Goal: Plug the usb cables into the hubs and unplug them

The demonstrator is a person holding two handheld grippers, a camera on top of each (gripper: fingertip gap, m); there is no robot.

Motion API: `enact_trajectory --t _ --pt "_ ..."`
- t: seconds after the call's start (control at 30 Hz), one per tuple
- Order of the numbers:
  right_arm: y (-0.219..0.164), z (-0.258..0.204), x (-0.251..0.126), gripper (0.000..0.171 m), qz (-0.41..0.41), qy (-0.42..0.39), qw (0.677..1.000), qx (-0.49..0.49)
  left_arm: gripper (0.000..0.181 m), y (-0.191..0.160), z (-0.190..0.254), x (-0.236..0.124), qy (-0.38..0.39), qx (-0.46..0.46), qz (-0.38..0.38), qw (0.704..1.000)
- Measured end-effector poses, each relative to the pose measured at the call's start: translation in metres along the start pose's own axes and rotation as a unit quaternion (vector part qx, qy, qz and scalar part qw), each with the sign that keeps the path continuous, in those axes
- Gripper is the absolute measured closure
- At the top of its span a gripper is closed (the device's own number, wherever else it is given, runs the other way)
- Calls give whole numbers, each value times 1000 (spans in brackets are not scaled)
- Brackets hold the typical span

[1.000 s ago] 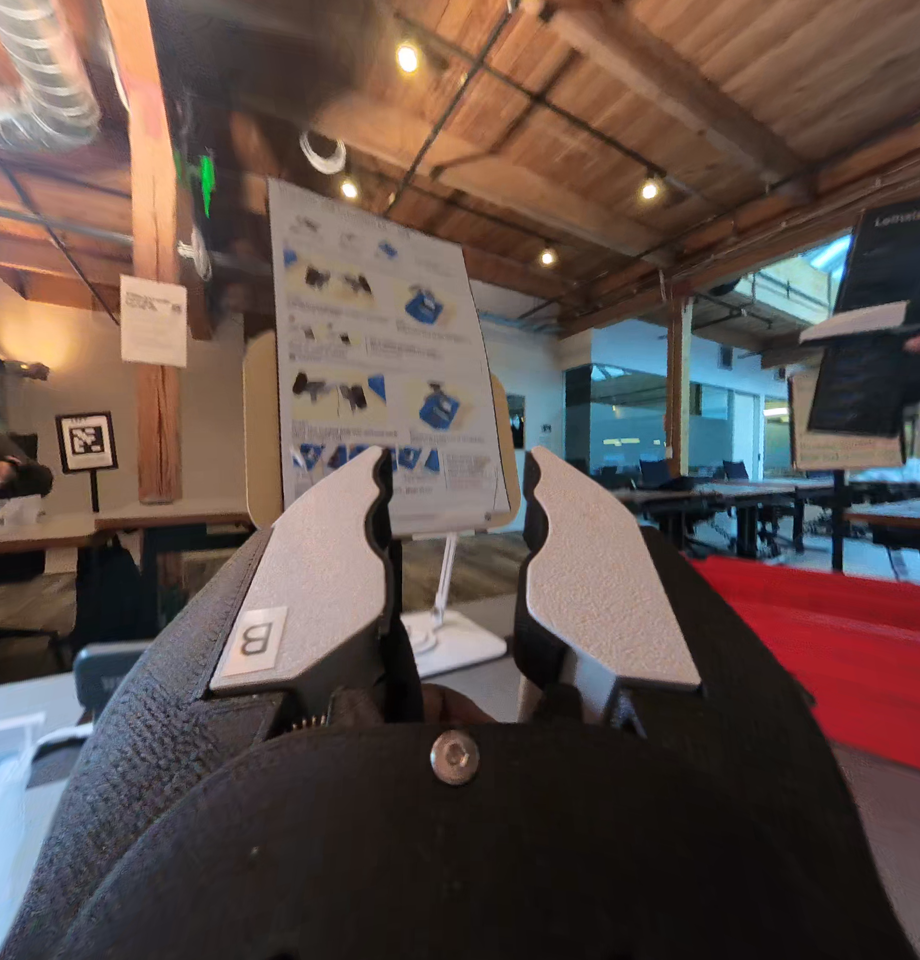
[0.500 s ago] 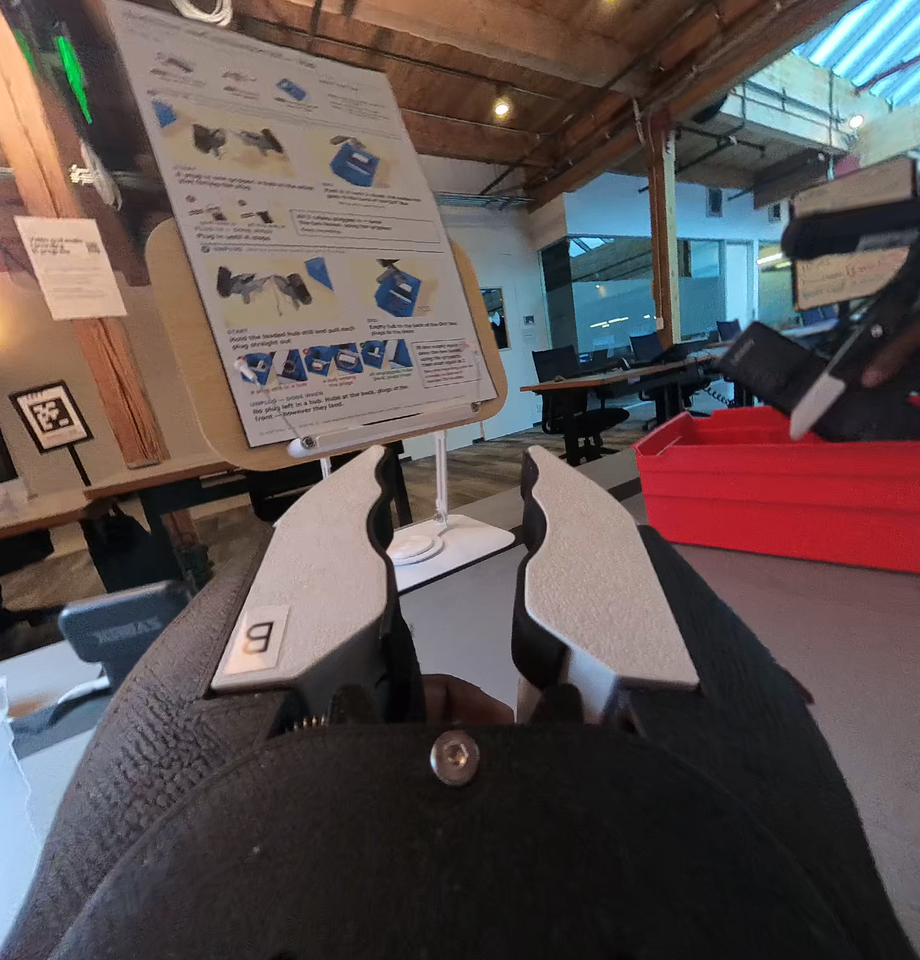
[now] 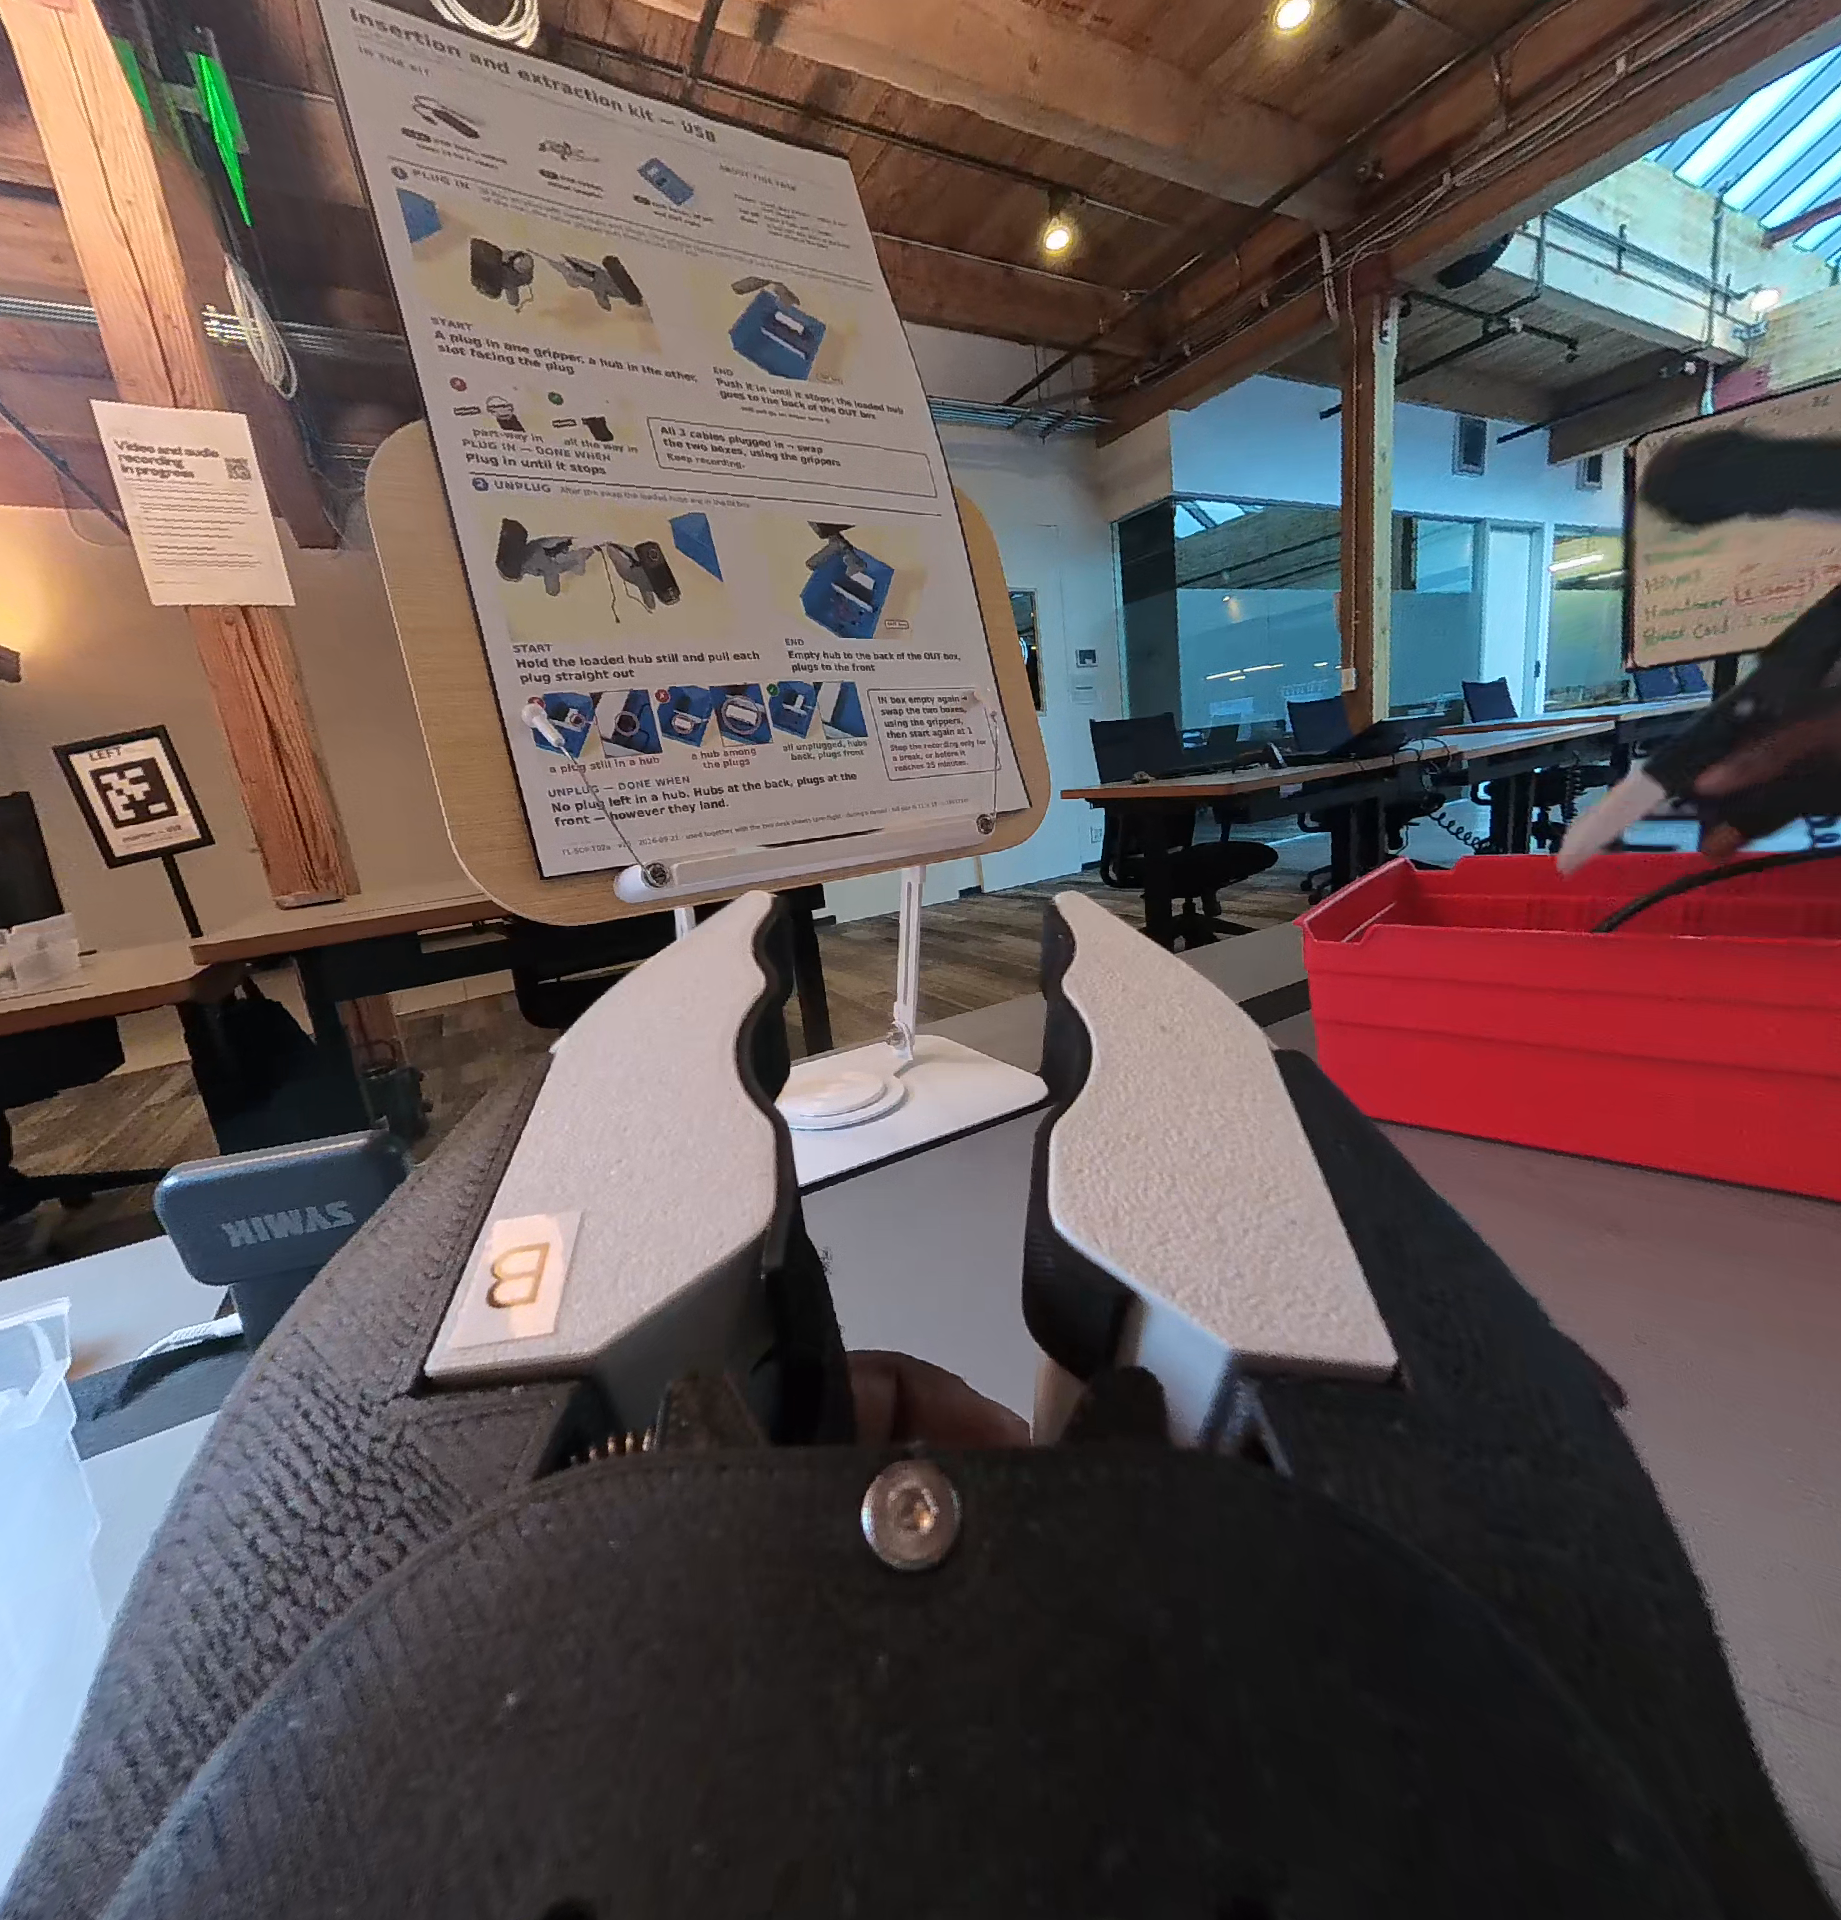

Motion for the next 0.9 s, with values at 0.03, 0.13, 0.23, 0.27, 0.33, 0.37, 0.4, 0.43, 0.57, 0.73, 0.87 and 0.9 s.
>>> enact_trajectory --t 0.03,0.13,0.23,0.27,0.33,0.37,0.4,0.43,0.57,0.73,0.87,0.9 --pt "15 12 -11 122 60 -47 997 -2 135 0 -1 0 3 2 1 1000" --pt "51 33 -58 117 248 -148 957 -19 135 0 -3 -1 10 15 0 1000" --pt "63 53 -110 89 375 -228 898 -18 135 -1 -4 -1 15 20 -1 1000" --pt "60 61 -121 77 382 -239 893 -3 134 -1 -5 -1 16 19 -1 1000" --pt "48 69 -129 53 368 -215 905 4 132 -1 -5 -1 18 18 0 1000" --pt "35 77 -128 50 339 -207 917 13 131 -1 -6 -1 19 18 0 1000" --pt "19 87 -124 46 305 -201 930 25 130 -1 -6 -1 20 19 0 1000" --pt "1 96 -118 46 267 -191 944 37 130 -2 -6 -1 19 19 -1 1000" --pt "-77 112 -85 58 125 -75 980 135 129 -2 -5 0 18 -6 -1 1000" --pt "-106 125 -65 81 100 -14 967 235 128 2 -7 -1 20 -29 12 999" --pt "-97 126 -52 89 123 -16 969 212 128 -2 -6 0 17 -21 5 1000" --pt "-94 125 -47 94 132 -12 970 206 128 -2 -5 0 15 -20 4 1000"
Point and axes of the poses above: each gripper's, where its closed fingertips meet, x out along the fingers, y out of its top, z = x × y across the jaws, the point moved 2 cm from there along -x, back along the fingers, and after that the axes turned 1 degree about -y, right-handed, at the moved point
